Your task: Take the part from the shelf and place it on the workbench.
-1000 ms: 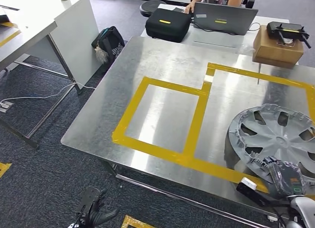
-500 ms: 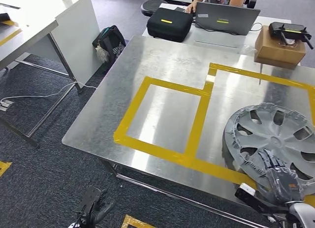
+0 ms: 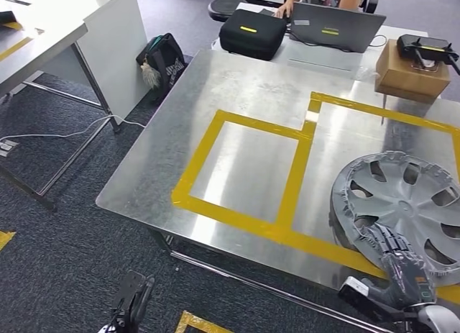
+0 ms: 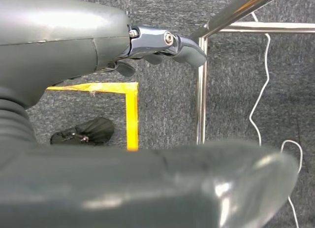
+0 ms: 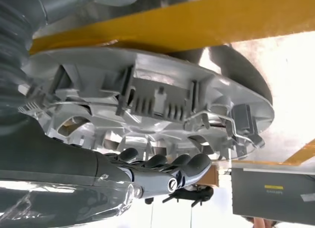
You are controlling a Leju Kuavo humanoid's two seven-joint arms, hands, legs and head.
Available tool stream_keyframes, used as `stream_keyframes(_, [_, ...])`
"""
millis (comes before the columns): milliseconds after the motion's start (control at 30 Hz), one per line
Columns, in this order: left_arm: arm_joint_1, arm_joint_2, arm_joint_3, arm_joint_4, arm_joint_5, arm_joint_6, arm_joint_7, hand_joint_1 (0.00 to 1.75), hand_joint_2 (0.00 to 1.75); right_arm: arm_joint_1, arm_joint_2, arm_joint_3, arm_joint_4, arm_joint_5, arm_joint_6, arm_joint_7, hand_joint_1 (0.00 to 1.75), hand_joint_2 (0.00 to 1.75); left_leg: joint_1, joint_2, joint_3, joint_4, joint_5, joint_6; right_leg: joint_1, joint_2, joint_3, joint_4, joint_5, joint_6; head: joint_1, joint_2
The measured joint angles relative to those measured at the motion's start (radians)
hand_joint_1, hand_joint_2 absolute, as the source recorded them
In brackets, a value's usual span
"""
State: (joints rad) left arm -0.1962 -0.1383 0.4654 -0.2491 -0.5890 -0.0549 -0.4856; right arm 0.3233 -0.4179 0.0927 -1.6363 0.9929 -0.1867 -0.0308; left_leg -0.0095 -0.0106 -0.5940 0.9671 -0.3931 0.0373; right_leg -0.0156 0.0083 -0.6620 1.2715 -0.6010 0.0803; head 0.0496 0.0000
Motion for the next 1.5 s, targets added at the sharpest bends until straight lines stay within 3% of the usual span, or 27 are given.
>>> stream_keyframes(33, [0.0,0.0,0.0,0.0,0.0,0.0,0.0,0.0,0.0,0.001,0.001,0.0,-0.002,-0.001,0.0,0.0,0.0,1.75,0.003,0.0,-0.003,0.0,0.003,-0.004,-0.002,0.0,0.029,-0.043,0.026,0.003,0.0,0.0])
stream_keyframes(100, [0.0,0.001,0.0,0.0,0.0,0.0,0.0,0.0,0.0,-0.001,0.004,0.001,-0.006,-0.003,0.0,-0.002,0.0,1.75,0.005,-0.002,-0.007,0.004,0.008,-0.014,-0.007,0.002,0.119,-0.188,0.079,0.012,0.001,0.0])
stream_keyframes(167, [-0.001,0.004,0.0,0.0,0.001,0.001,0.0,0.0,0.0,-0.002,0.007,0.001,-0.011,-0.013,-0.004,-0.008,0.0,1.75,0.002,-0.006,-0.012,0.009,0.015,-0.026,-0.01,0.011,0.167,-0.269,0.1,0.007,0.001,0.0])
stream_keyframes(267, [0.0,0.006,0.0,0.0,0.005,0.003,-0.001,0.0,0.0,0.0,0.017,0.001,-0.027,-0.051,-0.011,-0.029,0.0,1.75,0.002,-0.01,-0.022,0.015,0.026,-0.04,-0.009,0.015,0.152,-0.265,0.105,-0.018,-0.002,0.0])
stream_keyframes(300, [0.002,0.007,0.0,0.0,0.007,0.003,-0.001,0.0,0.0,0.002,0.023,0.001,-0.035,-0.07,-0.013,-0.039,0.0,1.75,0.003,-0.009,-0.029,0.024,0.014,-0.045,-0.009,0.014,0.144,-0.263,0.111,-0.027,-0.004,0.0])
stream_keyframes(367, [0.003,0.008,0.0,0.0,0.01,0.004,-0.005,0.0,0.0,0.005,0.034,-0.001,-0.054,-0.108,-0.019,-0.06,0.0,1.75,0.006,-0.005,-0.062,0.099,-0.057,-0.055,-0.009,0.009,0.124,-0.263,0.127,-0.046,-0.008,0.0])
stream_keyframes(433, [0.004,0.007,0.0,0.0,0.014,0.004,-0.01,0.0,0.0,0.01,0.05,-0.004,-0.074,-0.14,-0.029,-0.08,0.0,1.75,0.007,-0.002,-0.106,0.234,-0.147,-0.06,-0.006,0.004,0.1,-0.262,0.145,-0.056,-0.01,0.0])
stream_keyframes(467, [0.005,0.007,0.0,0.0,0.017,0.005,-0.012,0.0,0.0,0.013,0.059,-0.004,-0.085,-0.153,-0.036,-0.091,0.0,1.75,0.007,-0.002,-0.118,0.288,-0.172,-0.061,-0.005,0.003,0.089,-0.262,0.153,-0.058,-0.01,0.0])
stream_keyframes(500, [0.006,0.007,0.0,0.0,0.02,0.006,-0.015,0.0,0.0,0.019,0.071,-0.005,-0.098,-0.164,-0.048,-0.101,0.0,1.75,0.007,-0.002,-0.113,0.309,-0.175,-0.06,-0.003,0.001,0.077,-0.261,0.161,-0.058,-0.01,0.0])
stream_keyframes(567, [0.007,0.007,0.0,0.0,0.025,0.007,-0.017,0.0,0.0,0.031,0.096,-0.003,-0.13,-0.177,-0.071,-0.117,0.0,1.75,0.007,-0.002,-0.046,0.239,-0.137,-0.052,0.001,-0.001,0.057,-0.261,0.177,-0.056,-0.01,0.0])
stream_keyframes(633, [0.005,0.007,0.001,0.0,0.027,0.008,-0.018,0.0,0.0,0.042,0.115,-0.001,-0.159,-0.181,-0.085,-0.124,0.0,0.87,0.004,-0.002,0.059,0.091,-0.107,-0.042,0.004,-0.001,0.043,-0.261,0.191,-0.05,-0.01,0.0])
stream_keyframes(700, [0.003,0.007,0.001,0.0,0.028,0.008,-0.019,0.0,0.0,0.048,0.127,0.0,-0.179,-0.182,-0.09,-0.127,0.0,0.0,0.0,-0.002,0.108,0.007,-0.104,-0.037,0.006,-0.001,0.035,-0.262,0.207,-0.04,-0.011,0.0])
stream_keyframes(800, [0.007,0.008,0.002,0.0,0.032,0.009,-0.02,0.0,0.0,0.063,0.142,0.002,-0.201,-0.184,-0.107,-0.14,0.0,0.0,-0.002,-0.001,0.097,-0.007,-0.085,-0.024,0.002,-0.001,0.026,-0.264,0.216,-0.022,-0.014,0.0])
stream_keyframes(833, [0.008,0.008,0.003,0.0,0.034,0.01,-0.021,0.0,0.0,0.072,0.149,0.003,-0.211,-0.181,-0.121,-0.148,0.0,0.0,0.0,0.0,0.091,-0.009,-0.076,-0.017,0.001,-0.001,0.018,-0.248,0.194,-0.017,-0.012,0.0])
stream_keyframes(867, [0.009,0.007,0.004,0.0,0.036,0.012,-0.022,0.0,0.0,0.084,0.157,0.006,-0.225,-0.174,-0.14,-0.156,0.0,0.0,0.001,0.001,0.081,-0.01,-0.065,-0.011,0.0,-0.001,0.003,-0.208,0.152,-0.014,-0.01,0.0])
stream_keyframes(933, [0.012,0.007,0.006,0.0,0.04,0.016,-0.027,0.0,0.0,0.107,0.175,0.02,-0.257,-0.144,-0.185,-0.164,0.0,0.0,0.0,0.002,0.056,-0.009,-0.045,-0.005,0.001,-0.002,-0.034,-0.079,0.051,-0.009,-0.007,0.0])
stream_keyframes(967, [0.014,0.007,0.008,0.0,0.042,0.018,-0.029,0.0,0.0,0.12,0.184,0.031,-0.273,-0.125,-0.21,-0.164,0.0,0.0,-0.001,0.002,0.042,-0.009,-0.034,-0.004,0.002,-0.001,-0.046,-0.016,0.02,-0.007,-0.007,0.0])
stream_keyframes(1000, [0.015,0.007,0.009,0.0,0.043,0.021,-0.031,0.0,0.0,0.132,0.191,0.044,-0.287,-0.104,-0.235,-0.161,0.0,0.0,-0.002,0.003,0.027,-0.008,-0.024,-0.005,0.002,-0.001,-0.044,0.02,0.013,-0.006,-0.007,0.0])
stream_keyframes(1033, [0.017,0.007,0.01,0.0,0.043,0.023,-0.032,0.0,0.0,0.144,0.197,0.06,-0.3,-0.078,-0.264,-0.153,0.0,0.0,-0.002,0.004,0.013,-0.007,-0.014,-0.006,0.002,-0.002,-0.026,0.023,0.028,-0.006,-0.007,0.0])
stream_keyframes(1100, [0.02,0.006,0.012,0.0,0.044,0.028,-0.033,0.0,0.0,0.165,0.208,0.099,-0.323,-0.007,-0.336,-0.119,0.0,0.0,-0.002,0.004,-0.013,-0.002,0.006,-0.012,0.002,-0.002,0.069,-0.082,0.078,-0.008,-0.007,0.0])
stream_keyframes(1167, [0.022,0.005,0.014,0.0,0.047,0.036,-0.035,0.0,0.0,0.176,0.22,0.15,-0.336,0.059,-0.415,-0.075,0.0,0.0,-0.004,0.004,-0.03,0.004,0.022,-0.022,0.004,-0.001,0.18,-0.234,0.082,-0.014,-0.008,0.0])
stream_keyframes(1233, [0.023,0.002,0.017,0.0,0.051,0.049,-0.036,0.0,0.0,0.182,0.233,0.199,-0.338,0.073,-0.471,-0.05,0.0,0.0,-0.005,0.003,-0.036,0.006,0.037,-0.033,0.009,0.001,0.214,-0.295,0.065,-0.026,-0.009,0.0])
stream_keyframes(1300, [0.03,-0.001,0.02,0.0,0.052,0.072,-0.036,0.0,0.0,0.184,0.253,0.24,-0.33,0.031,-0.494,-0.06,0.0,0.0,-0.002,0.001,-0.041,0.008,0.042,-0.045,0.01,-0.003,0.196,-0.294,0.076,-0.046,-0.01,0.0])
stream_keyframes(1333, [0.036,-0.002,0.022,0.0,0.052,0.088,-0.036,0.0,0.0,0.184,0.267,0.253,-0.321,-0.005,-0.497,-0.081,0.0,0.0,0.0,-0.001,-0.048,0.021,0.021,-0.052,0.009,-0.007,0.186,-0.293,0.085,-0.058,-0.013,0.0])
stream_keyframes(1400, [0.047,-0.006,0.026,0.001,0.054,0.125,-0.039,0.0,0.0,0.185,0.306,0.264,-0.291,-0.09,-0.497,-0.154,0.0,0.0,0.005,-0.001,-0.074,0.104,-0.075,-0.066,0.007,-0.019,0.162,-0.294,0.108,-0.073,-0.019,0.0])
stream_keyframes(1467, [0.055,-0.01,0.032,0.001,0.056,0.154,-0.042,0.0,0.0,0.187,0.35,0.256,-0.252,-0.16,-0.497,-0.235,0.0,0.0,0.011,0.0,-0.104,0.235,-0.166,-0.078,0.007,-0.032,0.137,-0.292,0.132,-0.077,-0.023,0.0])
stream_keyframes(1500, [0.059,-0.012,0.034,0.001,0.057,0.163,-0.043,0.0,0.0,0.187,0.371,0.248,-0.232,-0.185,-0.497,-0.268,0.0,0.0,0.013,0.0,-0.107,0.283,-0.175,-0.082,0.007,-0.04,0.124,-0.291,0.143,-0.076,-0.023,0.0])
